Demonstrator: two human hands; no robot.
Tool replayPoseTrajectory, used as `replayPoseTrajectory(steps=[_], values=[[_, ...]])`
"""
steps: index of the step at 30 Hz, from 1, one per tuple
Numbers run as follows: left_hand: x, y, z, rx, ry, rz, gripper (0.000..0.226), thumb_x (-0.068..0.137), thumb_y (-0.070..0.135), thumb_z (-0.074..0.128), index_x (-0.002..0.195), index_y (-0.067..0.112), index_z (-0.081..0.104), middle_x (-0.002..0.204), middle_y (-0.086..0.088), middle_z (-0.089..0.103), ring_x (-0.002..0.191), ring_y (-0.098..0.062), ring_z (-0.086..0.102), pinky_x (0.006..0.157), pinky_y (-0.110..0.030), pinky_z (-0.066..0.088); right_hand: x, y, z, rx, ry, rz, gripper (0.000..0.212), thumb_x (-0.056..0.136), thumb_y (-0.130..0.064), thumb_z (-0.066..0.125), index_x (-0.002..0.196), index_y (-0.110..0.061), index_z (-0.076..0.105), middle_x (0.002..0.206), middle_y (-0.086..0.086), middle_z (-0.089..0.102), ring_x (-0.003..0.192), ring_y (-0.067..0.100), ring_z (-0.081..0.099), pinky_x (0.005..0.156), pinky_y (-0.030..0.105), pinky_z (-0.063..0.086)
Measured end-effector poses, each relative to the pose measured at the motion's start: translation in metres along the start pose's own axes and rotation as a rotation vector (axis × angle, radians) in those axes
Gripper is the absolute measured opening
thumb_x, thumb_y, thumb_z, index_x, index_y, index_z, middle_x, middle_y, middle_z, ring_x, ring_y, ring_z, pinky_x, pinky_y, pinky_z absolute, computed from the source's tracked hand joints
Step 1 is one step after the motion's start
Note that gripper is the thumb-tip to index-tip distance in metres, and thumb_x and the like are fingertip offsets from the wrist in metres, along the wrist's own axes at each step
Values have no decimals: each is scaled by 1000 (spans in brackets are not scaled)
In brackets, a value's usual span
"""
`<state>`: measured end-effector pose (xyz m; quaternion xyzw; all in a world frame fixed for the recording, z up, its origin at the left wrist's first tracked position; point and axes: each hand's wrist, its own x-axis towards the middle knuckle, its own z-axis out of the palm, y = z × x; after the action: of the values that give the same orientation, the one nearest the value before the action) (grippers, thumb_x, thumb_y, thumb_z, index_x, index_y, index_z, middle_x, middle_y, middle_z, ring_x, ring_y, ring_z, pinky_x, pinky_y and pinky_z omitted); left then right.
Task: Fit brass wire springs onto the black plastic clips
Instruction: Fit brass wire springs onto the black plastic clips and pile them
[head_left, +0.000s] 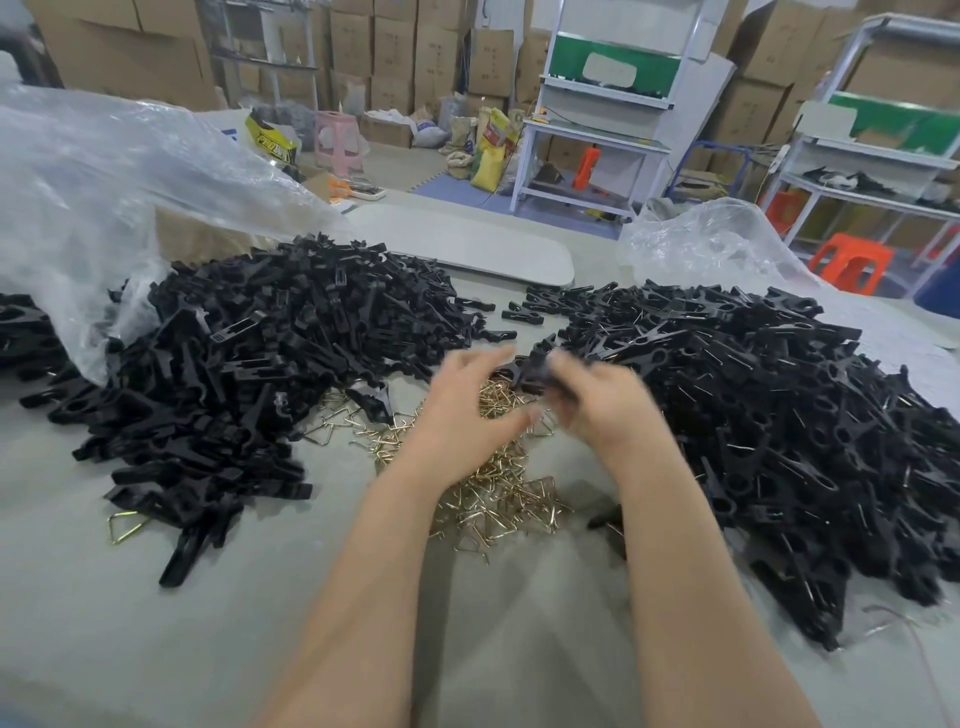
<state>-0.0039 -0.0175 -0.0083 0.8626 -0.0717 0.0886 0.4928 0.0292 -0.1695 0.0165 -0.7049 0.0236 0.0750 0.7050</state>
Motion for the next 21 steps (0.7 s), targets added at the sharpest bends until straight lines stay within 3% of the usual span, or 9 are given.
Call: replayPoseTrajectory(steps=[1,3,4,5,7,10,14,18,21], values=[[2,1,-2,-67,144,-25,60,84,39,67,137,32,42,135,8,37,121,-6,40,105,-30,32,5,-13,-3,263,82,-79,41,90,-33,61,109,2,60,87,5,67,66,7,61,57,18,50],[5,1,-9,-275,526,-93,42,88,34,62,128,29,48,133,5,41,111,-3,47,99,-22,40,13,-40,-10,846,122,-174,70,85,-45,61,134,1,41,110,14,63,94,19,66,82,31,57],[5,-1,-13,-415,717,-137,29,92,30,58,120,27,51,130,2,46,105,-1,50,93,-15,43,19,-47,-10,921,134,-174,84,83,-50,61,143,-2,29,119,18,58,104,26,63,93,38,53],[5,-3,-18,-554,880,-189,19,94,27,54,113,26,52,126,0,50,101,0,52,88,-10,44,21,-50,-3,810,131,-150,87,82,-53,61,145,-5,25,122,19,56,108,28,60,98,41,49],[7,-10,-26,-805,1077,-298,10,98,24,46,107,24,52,119,1,55,101,-2,54,92,-15,45,19,-38,28,168,130,-143,70,86,-47,61,140,-9,38,124,13,58,106,20,61,99,39,49],[9,-13,-32,-953,1171,-350,11,100,24,41,103,23,52,104,10,55,95,-2,54,96,-28,46,12,-3,84,-540,-29,-344,46,87,-36,63,129,-20,55,118,-2,63,104,11,59,95,35,49],[7,-12,-32,-888,1201,-311,16,100,26,37,100,30,53,114,10,53,96,1,53,94,-28,45,18,30,135,-1265,-187,-409,41,93,-34,47,133,-32,51,131,9,52,123,31,42,103,45,30],[8,-15,-31,-841,1187,-328,15,98,22,40,104,29,53,127,-4,52,106,-14,55,93,-29,46,21,37,146,-1275,-83,-411,31,95,-27,45,121,-23,59,124,9,55,119,31,45,97,42,28],[8,-13,-28,-682,1086,-188,27,94,6,43,110,24,55,129,-4,49,100,-5,55,89,-19,45,17,27,134,-944,3,-421,24,93,-25,52,113,-21,65,114,5,64,104,21,56,93,34,40]])
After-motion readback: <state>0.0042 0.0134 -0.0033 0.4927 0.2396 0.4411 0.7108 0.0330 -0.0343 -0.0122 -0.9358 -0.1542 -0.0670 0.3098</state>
